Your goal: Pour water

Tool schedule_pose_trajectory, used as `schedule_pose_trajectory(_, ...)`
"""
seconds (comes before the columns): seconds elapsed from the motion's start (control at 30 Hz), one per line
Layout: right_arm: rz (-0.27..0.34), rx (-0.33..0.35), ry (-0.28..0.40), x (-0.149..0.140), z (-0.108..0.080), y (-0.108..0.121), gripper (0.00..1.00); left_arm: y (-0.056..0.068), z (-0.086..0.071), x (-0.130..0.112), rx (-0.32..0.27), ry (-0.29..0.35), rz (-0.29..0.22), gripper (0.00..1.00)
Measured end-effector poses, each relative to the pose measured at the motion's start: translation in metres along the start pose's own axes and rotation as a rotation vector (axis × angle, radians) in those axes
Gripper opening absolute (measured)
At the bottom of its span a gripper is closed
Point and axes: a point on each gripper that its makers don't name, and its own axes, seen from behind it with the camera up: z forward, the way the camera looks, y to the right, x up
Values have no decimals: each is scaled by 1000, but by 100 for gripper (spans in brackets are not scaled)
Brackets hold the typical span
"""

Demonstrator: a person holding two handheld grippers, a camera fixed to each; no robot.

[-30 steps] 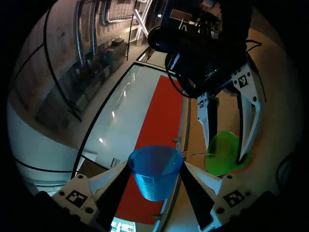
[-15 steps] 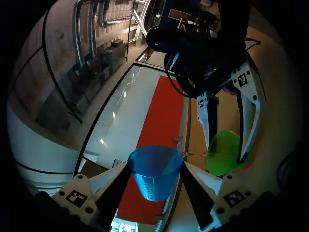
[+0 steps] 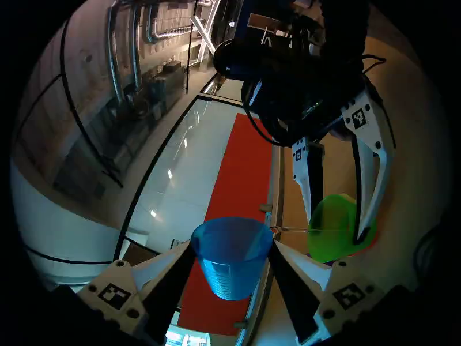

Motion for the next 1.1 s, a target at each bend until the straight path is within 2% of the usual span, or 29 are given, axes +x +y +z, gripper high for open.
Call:
schedule_pose_trajectory(0.3,1,1,0,0,1,0,93,-5,-2,0,3,-2,11,85)
schedule_pose_trajectory(0.7,-4,3,1,1,1,-2,93,-3,0,1,4,0,44,85)
schedule_pose_trajectory(1.1,-6,-1,-2,2,0,-1,93,-4,-4,1,10,-2,60,85)
